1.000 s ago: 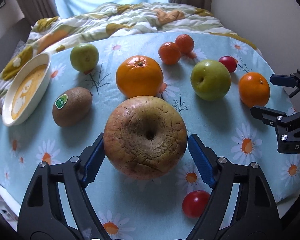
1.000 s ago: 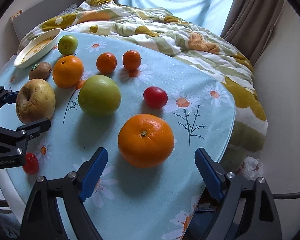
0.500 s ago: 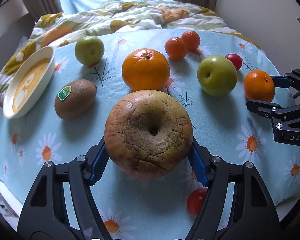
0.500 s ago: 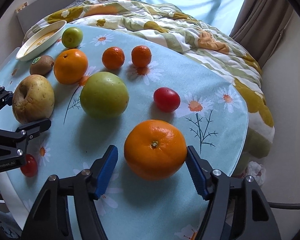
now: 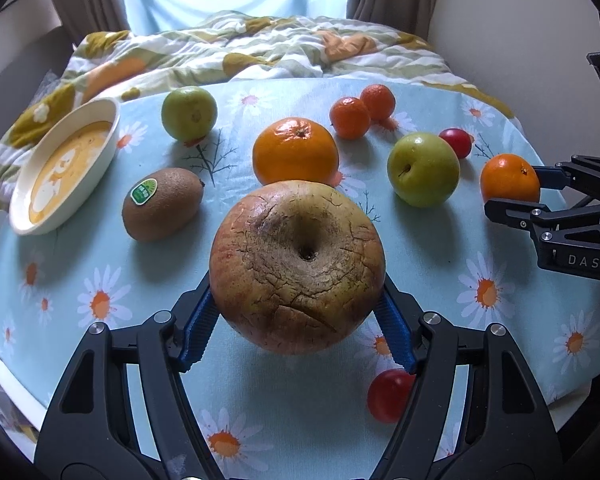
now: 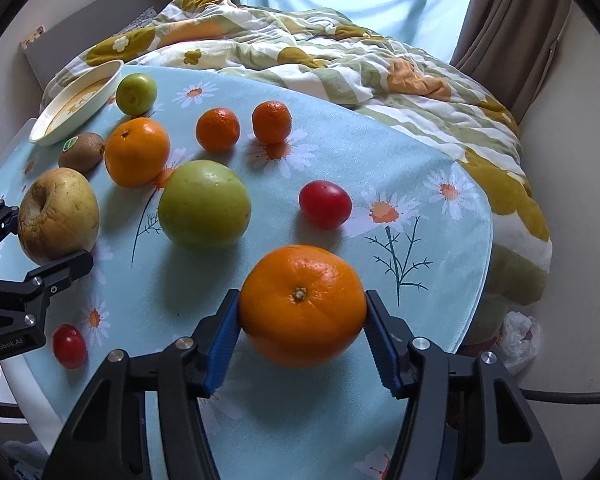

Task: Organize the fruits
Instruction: 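Close the left tool on the apple while the right tool grasps the orange, then carry the apple with the left tool and the orange with the right tool to the bowl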

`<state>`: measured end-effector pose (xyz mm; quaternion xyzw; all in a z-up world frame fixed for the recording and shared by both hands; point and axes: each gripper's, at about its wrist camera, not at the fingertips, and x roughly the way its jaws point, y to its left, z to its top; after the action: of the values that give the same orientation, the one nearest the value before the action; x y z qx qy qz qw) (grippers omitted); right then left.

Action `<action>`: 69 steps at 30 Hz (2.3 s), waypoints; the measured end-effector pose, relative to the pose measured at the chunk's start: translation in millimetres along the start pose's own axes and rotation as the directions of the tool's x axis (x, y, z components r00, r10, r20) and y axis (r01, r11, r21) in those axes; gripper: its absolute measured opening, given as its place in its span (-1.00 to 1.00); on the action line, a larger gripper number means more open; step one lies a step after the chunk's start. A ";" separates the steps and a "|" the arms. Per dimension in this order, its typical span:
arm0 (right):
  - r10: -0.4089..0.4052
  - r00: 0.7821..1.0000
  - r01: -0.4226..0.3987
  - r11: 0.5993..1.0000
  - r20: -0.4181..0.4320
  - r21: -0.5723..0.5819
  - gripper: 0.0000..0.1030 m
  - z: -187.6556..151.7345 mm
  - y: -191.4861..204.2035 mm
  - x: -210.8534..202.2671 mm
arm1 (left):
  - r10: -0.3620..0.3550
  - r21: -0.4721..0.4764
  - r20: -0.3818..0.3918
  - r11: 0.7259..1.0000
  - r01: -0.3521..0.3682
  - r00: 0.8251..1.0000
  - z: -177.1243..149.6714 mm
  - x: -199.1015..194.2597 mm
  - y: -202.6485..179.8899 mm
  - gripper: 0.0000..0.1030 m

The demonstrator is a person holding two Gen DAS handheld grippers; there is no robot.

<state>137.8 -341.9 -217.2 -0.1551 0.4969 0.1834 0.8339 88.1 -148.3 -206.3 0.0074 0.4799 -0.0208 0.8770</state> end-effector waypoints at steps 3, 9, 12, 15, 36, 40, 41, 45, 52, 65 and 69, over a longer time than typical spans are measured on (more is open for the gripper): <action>0.004 1.000 -0.004 1.000 0.017 0.012 0.08 2.2 1.2 -9.3 | -0.009 -0.009 0.020 1.000 0.010 1.000 2.7 -10.6 2.3 0.51; 0.009 0.998 -0.010 1.000 0.055 0.015 0.07 6.6 9.1 -30.8 | -0.019 -0.019 0.065 1.000 0.021 0.998 9.4 -32.7 8.3 0.51; 0.015 0.997 -0.015 1.000 0.072 0.011 0.07 11.2 16.7 -42.6 | -0.022 -0.034 0.087 0.999 0.025 0.996 14.8 -43.2 14.2 0.51; 0.028 0.996 -0.028 1.000 0.086 0.007 0.07 17.4 26.5 -54.4 | -0.025 -0.050 0.108 0.998 0.031 0.994 19.9 -54.6 25.2 0.51; 0.040 0.989 -0.060 0.988 0.144 0.142 0.07 119.9 149.5 -69.8 | -0.043 0.001 0.146 0.999 0.043 0.988 87.3 -74.2 195.6 0.51; 0.033 0.990 -0.057 0.983 0.136 0.175 0.07 142.6 172.6 -54.9 | -0.054 0.019 0.135 0.998 0.052 0.989 101.2 -57.3 233.3 0.51; 0.029 0.991 -0.053 0.982 0.133 0.182 0.07 148.4 177.7 -51.4 | -0.058 0.025 0.131 0.998 0.055 0.990 104.1 -51.8 241.3 0.51; 0.011 0.992 -0.038 0.975 0.126 0.217 0.07 171.0 197.9 -36.3 | -0.077 0.057 0.115 0.996 0.071 0.990 115.8 -29.5 268.3 0.51; -0.024 0.993 -0.010 0.958 0.115 0.288 0.07 196.7 215.8 -15.3 | -0.117 0.136 0.063 0.985 0.107 0.991 132.2 17.0 294.1 0.51; -0.053 0.997 0.028 0.937 0.062 0.349 0.07 206.7 220.3 12.7 | -0.130 0.242 -0.022 0.961 0.132 0.991 145.7 79.7 294.2 0.52; -0.054 0.997 0.030 0.936 0.059 0.352 0.07 207.0 218.9 11.8 | -0.120 0.248 -0.021 0.961 0.121 0.993 145.4 81.7 291.9 0.92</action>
<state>202.0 -55.2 -149.6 -0.0081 0.4895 0.0793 0.8683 267.2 136.1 -198.8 0.0883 0.4757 -0.1342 0.8648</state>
